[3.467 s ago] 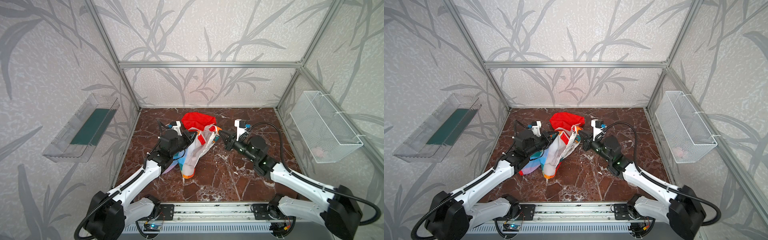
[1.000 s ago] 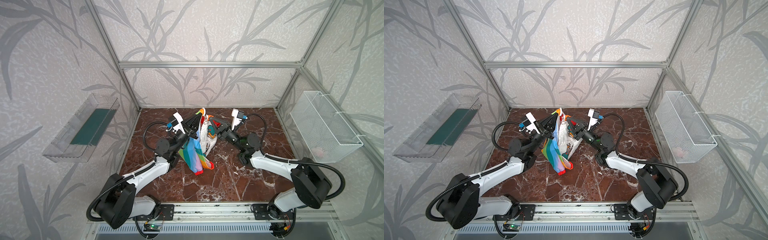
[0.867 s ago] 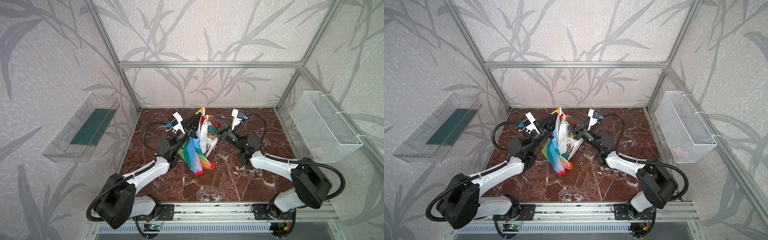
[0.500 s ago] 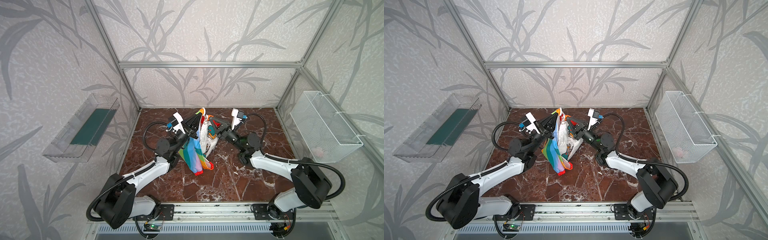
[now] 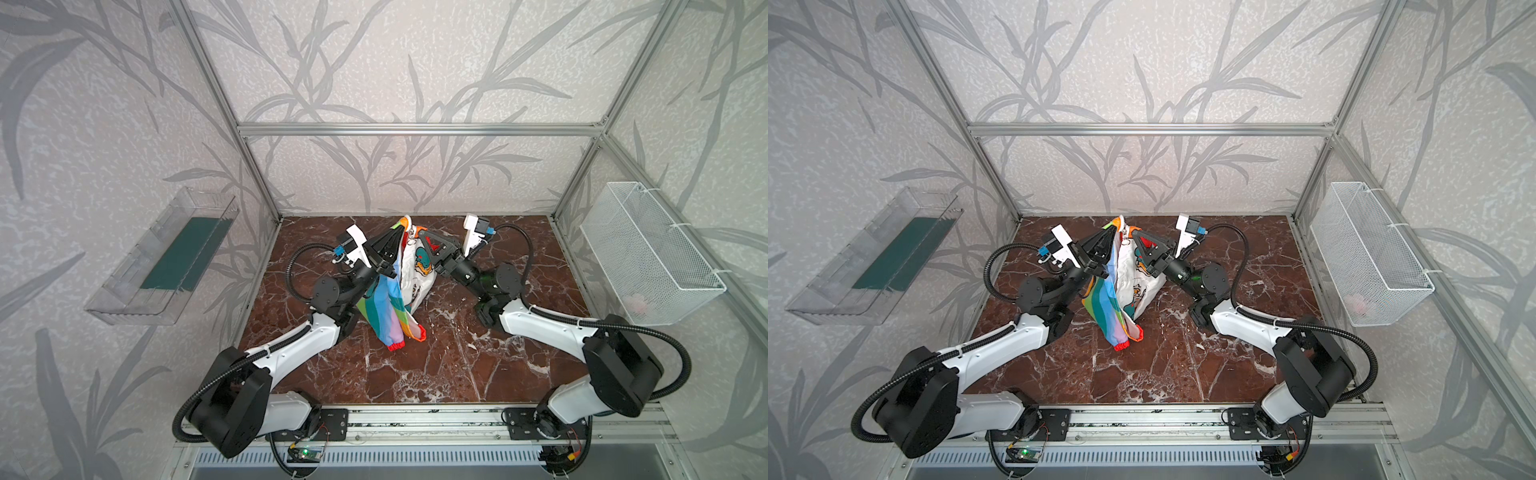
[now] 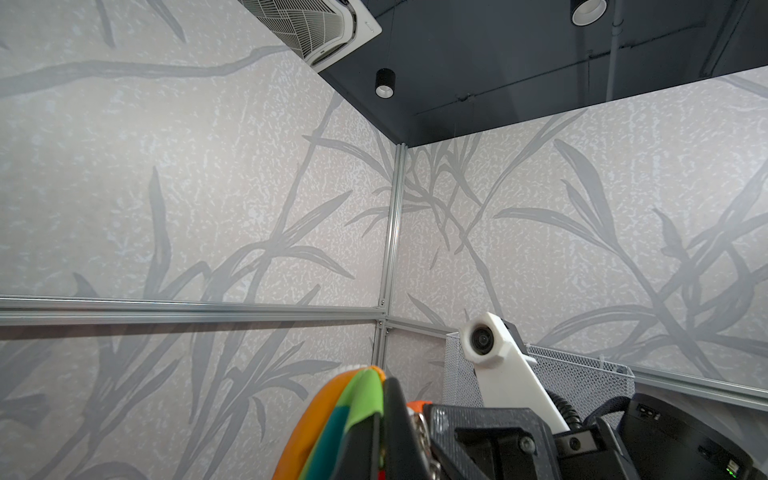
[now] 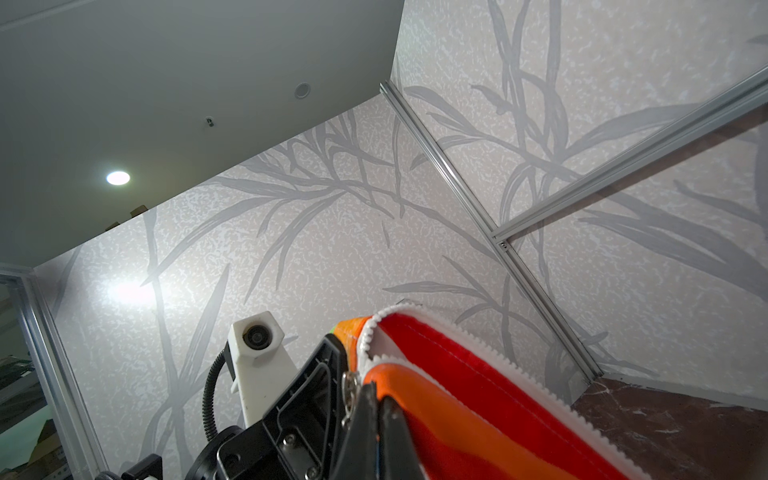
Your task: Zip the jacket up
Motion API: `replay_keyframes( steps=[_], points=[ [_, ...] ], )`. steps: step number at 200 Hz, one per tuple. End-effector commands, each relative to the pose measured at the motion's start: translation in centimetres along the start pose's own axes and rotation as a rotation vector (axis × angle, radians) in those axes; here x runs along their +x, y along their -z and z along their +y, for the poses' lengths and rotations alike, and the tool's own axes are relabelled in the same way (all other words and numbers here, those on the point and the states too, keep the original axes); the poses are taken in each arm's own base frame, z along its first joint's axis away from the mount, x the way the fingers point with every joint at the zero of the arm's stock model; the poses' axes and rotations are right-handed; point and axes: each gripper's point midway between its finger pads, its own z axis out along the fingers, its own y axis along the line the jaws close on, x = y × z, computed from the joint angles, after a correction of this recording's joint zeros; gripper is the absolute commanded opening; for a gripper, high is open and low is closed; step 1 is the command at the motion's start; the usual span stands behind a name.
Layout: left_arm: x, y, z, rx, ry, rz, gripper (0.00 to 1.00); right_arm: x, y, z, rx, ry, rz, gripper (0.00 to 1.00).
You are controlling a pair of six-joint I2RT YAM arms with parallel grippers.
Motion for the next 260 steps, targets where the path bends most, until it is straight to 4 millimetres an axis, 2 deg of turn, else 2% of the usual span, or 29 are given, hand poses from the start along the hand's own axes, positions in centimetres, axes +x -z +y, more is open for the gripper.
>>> replay_keyframes(
  steps=[1, 68, 260],
  points=[
    [-3.72, -0.47, -1.15, 0.032, -0.054, -0.114, 0.00, -1.30, -0.31, 1.37, -0.054, 0.020, -0.046, 0.00],
    [-3.89, -0.55, -1.33, 0.034, -0.052, -0.120, 0.00, -0.53, -0.32, 1.08, -0.051, 0.015, -0.029, 0.00],
    [-3.19, -0.43, -1.27, 0.020, -0.053, -0.108, 0.00, -1.39, -0.26, 1.86, -0.062, 0.039, -0.050, 0.00]
  ],
)
